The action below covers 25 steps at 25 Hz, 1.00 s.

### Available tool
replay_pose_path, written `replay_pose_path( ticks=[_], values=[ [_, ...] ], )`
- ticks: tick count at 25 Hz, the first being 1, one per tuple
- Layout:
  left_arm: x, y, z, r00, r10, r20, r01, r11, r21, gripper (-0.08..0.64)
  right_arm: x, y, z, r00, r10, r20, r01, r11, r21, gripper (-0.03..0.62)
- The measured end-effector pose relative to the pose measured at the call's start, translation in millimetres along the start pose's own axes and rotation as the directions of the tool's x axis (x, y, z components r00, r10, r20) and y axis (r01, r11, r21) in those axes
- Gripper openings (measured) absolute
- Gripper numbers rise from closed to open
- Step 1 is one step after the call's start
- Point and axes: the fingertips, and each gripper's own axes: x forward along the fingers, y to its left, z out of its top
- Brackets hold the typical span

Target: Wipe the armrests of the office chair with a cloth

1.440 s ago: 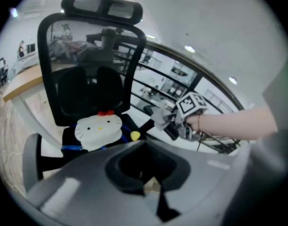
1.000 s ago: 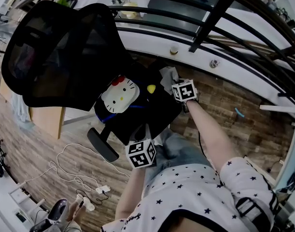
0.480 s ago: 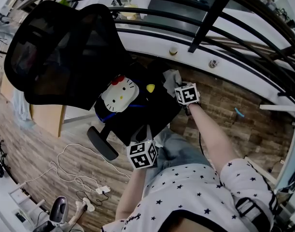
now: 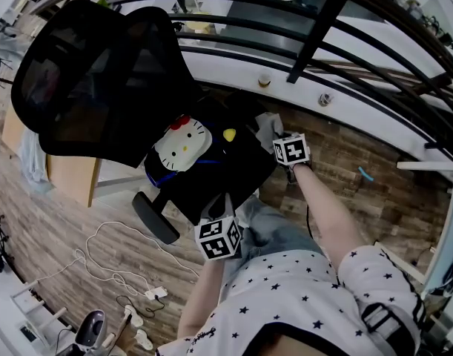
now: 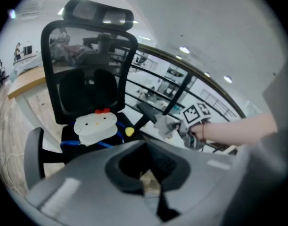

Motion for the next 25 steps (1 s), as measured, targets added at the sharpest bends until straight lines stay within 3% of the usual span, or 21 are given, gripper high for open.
replay_pose_path(
  ticks=[6,16,25],
  values=[
    [-7.7,-6.0,-5.9,1.0,-0.001,0.001,0.001,1.0,0.005,0.006,-10.1,-9.1,-20.5,0.999,-0.029,-0.04,0.03,0.999,0.014,0.029],
    [-14.5,-16.7,-11.8,1.0,-0.009,0.01,0.009,1.0,0.022,0.006,-22.3,-10.5,-27.2,0.999,-0.037,-0.003,0.037,0.999,0.01,0.029],
    [-34.7,-13.2,-13.3,0.999,0.017,0.051,-0.017,1.0,0.005,0.006,-69.9,21.3,-30.9,0.992,0.069,0.103,-0.072,0.997,0.026,0.029]
  ],
)
